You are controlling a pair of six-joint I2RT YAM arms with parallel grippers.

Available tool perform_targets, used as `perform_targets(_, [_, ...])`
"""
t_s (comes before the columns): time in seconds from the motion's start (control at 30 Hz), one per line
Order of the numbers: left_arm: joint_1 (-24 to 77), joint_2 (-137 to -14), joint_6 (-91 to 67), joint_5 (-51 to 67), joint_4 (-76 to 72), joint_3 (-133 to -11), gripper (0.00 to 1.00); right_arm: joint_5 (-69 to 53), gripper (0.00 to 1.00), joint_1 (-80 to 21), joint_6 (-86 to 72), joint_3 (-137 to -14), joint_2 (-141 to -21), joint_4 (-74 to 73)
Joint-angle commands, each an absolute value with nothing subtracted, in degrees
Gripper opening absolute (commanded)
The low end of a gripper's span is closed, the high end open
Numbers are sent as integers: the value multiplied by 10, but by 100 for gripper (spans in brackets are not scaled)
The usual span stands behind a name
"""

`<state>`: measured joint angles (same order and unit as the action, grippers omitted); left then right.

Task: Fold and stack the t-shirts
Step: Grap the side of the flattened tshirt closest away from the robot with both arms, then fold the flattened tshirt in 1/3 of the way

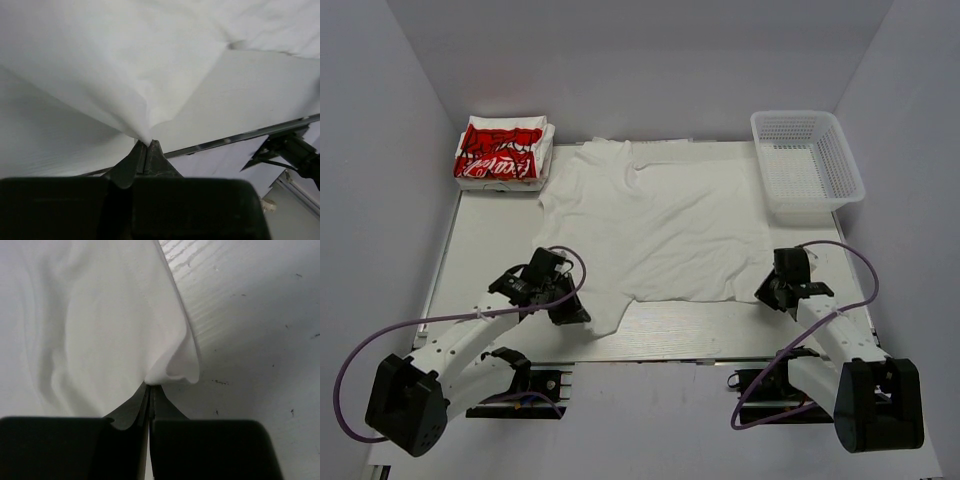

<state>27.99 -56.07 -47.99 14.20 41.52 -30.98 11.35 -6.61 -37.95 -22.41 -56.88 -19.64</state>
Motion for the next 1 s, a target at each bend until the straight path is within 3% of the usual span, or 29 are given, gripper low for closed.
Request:
perform_targets(0.0, [277,-575,-449,163,359,-364,0,85,0,-69,-353,-276,-596,-191])
perform_targets(0.5, [250,-767,-480,-54,356,-618,0,127,0,-74,-330,-474,-722,-206])
perform_targets(0.97, [175,-950,-462,-122,391,-827,0,179,0,-69,-326,-641,-857,-205])
